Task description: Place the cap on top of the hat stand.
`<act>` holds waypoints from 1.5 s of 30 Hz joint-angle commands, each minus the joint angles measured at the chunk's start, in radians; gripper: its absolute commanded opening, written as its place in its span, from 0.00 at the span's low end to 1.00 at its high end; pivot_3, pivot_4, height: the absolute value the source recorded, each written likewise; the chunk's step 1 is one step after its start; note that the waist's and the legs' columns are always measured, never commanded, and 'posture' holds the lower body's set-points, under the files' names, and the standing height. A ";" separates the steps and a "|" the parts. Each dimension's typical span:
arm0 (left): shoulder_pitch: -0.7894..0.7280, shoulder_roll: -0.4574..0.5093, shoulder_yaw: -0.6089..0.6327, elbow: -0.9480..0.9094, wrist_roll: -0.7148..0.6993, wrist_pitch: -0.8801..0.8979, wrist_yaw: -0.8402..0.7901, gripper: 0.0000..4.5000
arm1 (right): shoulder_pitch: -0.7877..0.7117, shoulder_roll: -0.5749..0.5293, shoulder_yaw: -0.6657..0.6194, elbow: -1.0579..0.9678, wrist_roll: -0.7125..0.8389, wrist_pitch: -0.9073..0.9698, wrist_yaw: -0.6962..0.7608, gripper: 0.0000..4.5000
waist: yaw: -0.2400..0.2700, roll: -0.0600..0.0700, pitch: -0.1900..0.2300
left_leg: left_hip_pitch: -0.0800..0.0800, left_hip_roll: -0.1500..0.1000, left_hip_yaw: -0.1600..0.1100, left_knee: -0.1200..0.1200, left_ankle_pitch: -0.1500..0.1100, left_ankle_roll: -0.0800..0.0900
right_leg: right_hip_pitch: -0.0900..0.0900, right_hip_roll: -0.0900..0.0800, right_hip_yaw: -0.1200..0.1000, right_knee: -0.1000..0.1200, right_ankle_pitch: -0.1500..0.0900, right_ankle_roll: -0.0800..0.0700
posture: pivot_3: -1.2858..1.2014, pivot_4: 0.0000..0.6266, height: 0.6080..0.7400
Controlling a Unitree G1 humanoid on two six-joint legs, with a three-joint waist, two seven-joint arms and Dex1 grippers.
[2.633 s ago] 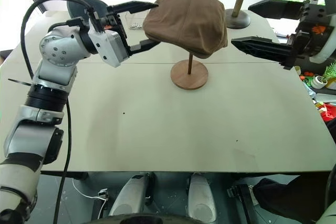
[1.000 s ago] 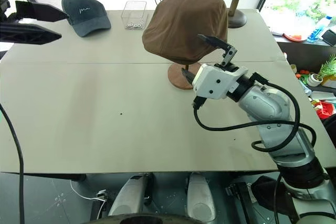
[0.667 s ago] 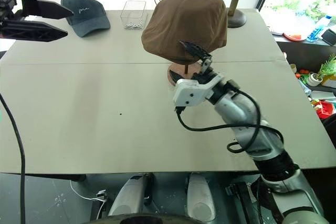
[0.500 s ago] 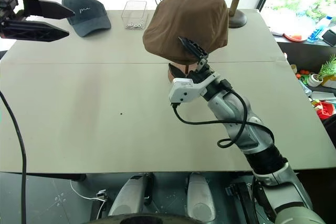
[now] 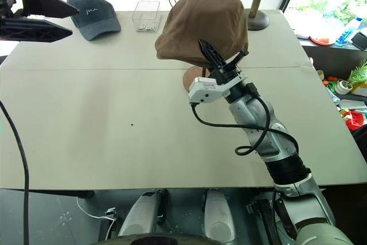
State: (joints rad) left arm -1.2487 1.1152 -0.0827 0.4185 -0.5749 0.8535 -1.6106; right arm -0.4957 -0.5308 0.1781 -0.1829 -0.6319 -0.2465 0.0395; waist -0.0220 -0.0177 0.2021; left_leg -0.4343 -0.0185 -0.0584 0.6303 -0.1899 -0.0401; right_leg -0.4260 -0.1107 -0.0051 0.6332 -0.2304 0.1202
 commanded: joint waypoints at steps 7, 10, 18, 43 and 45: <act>0.006 -0.006 0.081 -0.023 0.001 -0.001 0.030 1.00 | -0.199 -0.068 -0.115 0.029 0.267 -0.212 0.107 0.03 | -0.009 0.000 0.000 | 0.000 0.000 0.000 0.000 0.000 0.000 | 0.000 0.000 0.000 0.000 0.002 0.003 | 0.52 0.24 1.00; 0.007 -0.005 0.085 -0.017 0.007 -0.002 0.030 1.00 | -0.265 -0.087 -0.116 0.139 0.339 -0.301 0.143 0.03 | -0.017 0.000 0.000 | 0.000 0.000 0.000 0.000 0.000 0.000 | 0.000 0.000 0.000 0.000 0.002 0.003 | 0.52 0.24 1.00; -0.001 0.012 0.110 -0.019 0.003 0.026 0.051 1.00 | -0.404 -0.127 -0.110 0.528 0.426 -0.548 0.235 0.03 | -0.024 0.000 0.000 | 0.001 0.000 0.000 -0.001 0.000 0.000 | 0.000 0.000 0.000 0.000 0.002 0.003 | 0.52 0.24 1.00; -0.076 -0.035 0.109 0.060 0.061 -0.005 0.076 1.00 | -0.216 -0.189 -0.119 0.513 0.459 -0.530 0.376 1.00 | -0.018 0.000 0.000 | 0.001 0.000 -0.001 -0.001 0.000 0.000 | 0.000 0.001 0.001 0.001 0.002 0.003 | 0.52 0.24 1.00; -0.082 -0.047 0.103 0.077 0.069 -0.016 0.069 1.00 | -0.144 -0.223 -0.146 0.411 0.499 -0.451 0.411 1.00 | -0.017 0.000 0.000 | 0.001 0.000 -0.001 0.000 0.000 0.000 | 0.001 0.001 0.001 0.001 0.002 0.003 | 0.52 0.24 1.00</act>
State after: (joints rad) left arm -1.2992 1.0595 0.0133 0.4918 -0.5134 0.8570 -1.5335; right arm -0.6545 -0.7232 0.0883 0.3267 -0.1881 -0.7484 0.4276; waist -0.0395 -0.0178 0.2026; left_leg -0.4330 -0.0186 -0.0589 0.6301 -0.1898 -0.0401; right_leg -0.4254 -0.1098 -0.0045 0.6347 -0.2287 0.1236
